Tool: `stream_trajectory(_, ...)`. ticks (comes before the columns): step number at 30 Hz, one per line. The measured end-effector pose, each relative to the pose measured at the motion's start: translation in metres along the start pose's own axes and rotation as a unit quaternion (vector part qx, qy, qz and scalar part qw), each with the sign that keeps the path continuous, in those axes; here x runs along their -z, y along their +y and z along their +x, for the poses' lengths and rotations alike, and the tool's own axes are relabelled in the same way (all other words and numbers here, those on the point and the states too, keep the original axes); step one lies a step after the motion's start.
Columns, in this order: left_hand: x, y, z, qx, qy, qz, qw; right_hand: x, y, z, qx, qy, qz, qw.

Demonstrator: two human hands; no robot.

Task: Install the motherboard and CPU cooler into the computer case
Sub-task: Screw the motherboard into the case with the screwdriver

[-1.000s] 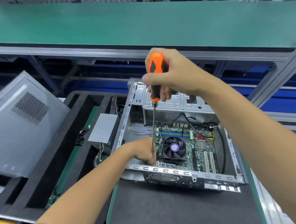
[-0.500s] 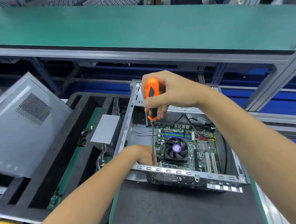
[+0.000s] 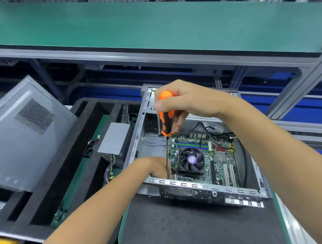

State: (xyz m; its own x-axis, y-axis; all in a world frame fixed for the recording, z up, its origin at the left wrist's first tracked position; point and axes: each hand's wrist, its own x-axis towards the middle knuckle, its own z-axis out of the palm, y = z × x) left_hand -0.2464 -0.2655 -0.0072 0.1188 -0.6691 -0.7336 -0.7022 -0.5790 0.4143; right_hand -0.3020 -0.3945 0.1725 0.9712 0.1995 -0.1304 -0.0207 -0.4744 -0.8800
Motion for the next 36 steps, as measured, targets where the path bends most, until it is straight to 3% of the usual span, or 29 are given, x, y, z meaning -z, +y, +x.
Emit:
stream_trajectory(4,-0.001,0.001,0.001,-0.008,0.013,-0.006,1.0,0.006,-0.018,-0.006,0.032,0.013,-0.133,0.99)
stream_trajectory(8,0.001,0.003,0.001,-0.009,0.015,0.009,1.0,0.0,-0.038,-0.007,0.029,0.022,-0.378,0.925)
stream_trajectory(11,0.001,0.003,0.001,-0.015,0.014,0.027,0.999,-0.009,-0.045,-0.007,-0.012,0.019,-0.455,0.89)
stream_trajectory(15,0.002,0.002,-0.001,-0.018,0.015,0.036,0.999,-0.006,-0.054,-0.009,-0.042,-0.068,-0.428,0.9)
stream_trajectory(18,0.001,0.001,-0.002,-0.016,0.01,0.031,0.999,-0.003,-0.054,-0.006,-0.011,-0.042,-0.419,0.907)
stream_trajectory(22,0.0,0.001,-0.002,-0.012,0.013,0.015,1.0,-0.009,-0.05,-0.003,-0.041,-0.004,-0.471,0.881)
stream_trajectory(25,0.0,0.002,-0.002,-0.01,0.018,0.015,1.0,-0.01,-0.053,-0.004,-0.05,-0.03,-0.471,0.88)
stream_trajectory(28,0.0,0.002,-0.002,-0.012,0.013,0.018,1.0,-0.006,-0.058,-0.008,-0.047,-0.08,-0.411,0.907)
stream_trajectory(31,-0.001,0.003,-0.001,-0.006,0.014,0.018,1.0,-0.004,-0.056,-0.008,-0.026,-0.037,-0.413,0.91)
stream_trajectory(36,-0.003,0.004,0.001,0.004,0.023,0.03,0.999,-0.004,-0.047,-0.006,-0.09,-0.001,-0.44,0.894)
